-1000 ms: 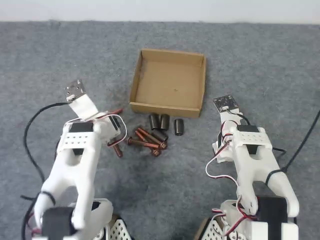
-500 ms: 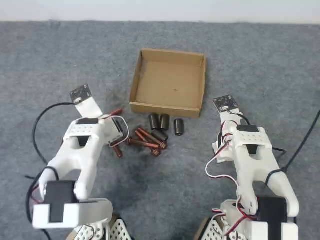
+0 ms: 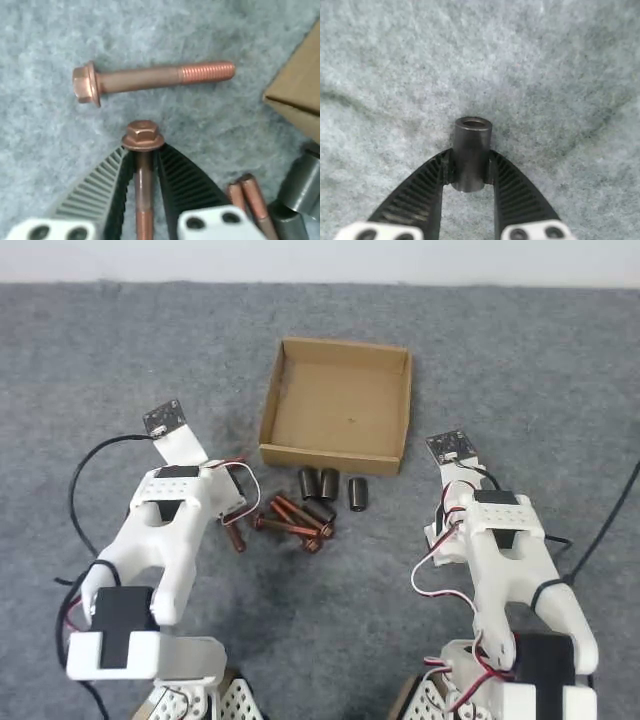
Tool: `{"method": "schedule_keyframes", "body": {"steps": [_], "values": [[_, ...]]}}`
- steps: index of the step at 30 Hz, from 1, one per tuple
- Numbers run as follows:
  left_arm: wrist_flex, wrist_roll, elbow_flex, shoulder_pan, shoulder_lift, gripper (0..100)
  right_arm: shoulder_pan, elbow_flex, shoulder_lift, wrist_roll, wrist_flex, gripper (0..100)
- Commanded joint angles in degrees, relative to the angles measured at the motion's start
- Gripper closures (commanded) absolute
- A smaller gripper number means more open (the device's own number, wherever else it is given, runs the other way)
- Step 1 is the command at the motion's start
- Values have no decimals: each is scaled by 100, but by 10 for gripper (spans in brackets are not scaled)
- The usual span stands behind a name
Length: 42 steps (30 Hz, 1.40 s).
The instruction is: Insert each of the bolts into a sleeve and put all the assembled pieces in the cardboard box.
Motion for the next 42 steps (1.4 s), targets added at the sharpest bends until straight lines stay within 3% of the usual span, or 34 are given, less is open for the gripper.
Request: {"method": "schedule_keyframes", "body": {"steps": [1,13,17,23,29,35,42], "values": [[255,9,-312,-70,-62,991,22,-211,40,97,-75,991],[299,-466,207,-35,-976,990,22,-202,-22,79,-75,991],[290,-958,681,-26,-1688,990,4,-387,-48,35,-75,991],[-448,-985,1481,97,-2462,990,-22,-765,-611,35,-31,991],[-501,-1011,1692,185,-2760,990,-198,-1125,-1349,53,-207,991],[-501,-1011,1692,176,-2760,990,-637,-765,-1534,44,-1666,990],[-510,-1011,1692,176,-2760,990,-1095,308,-1525,44,-4787,991]]}}
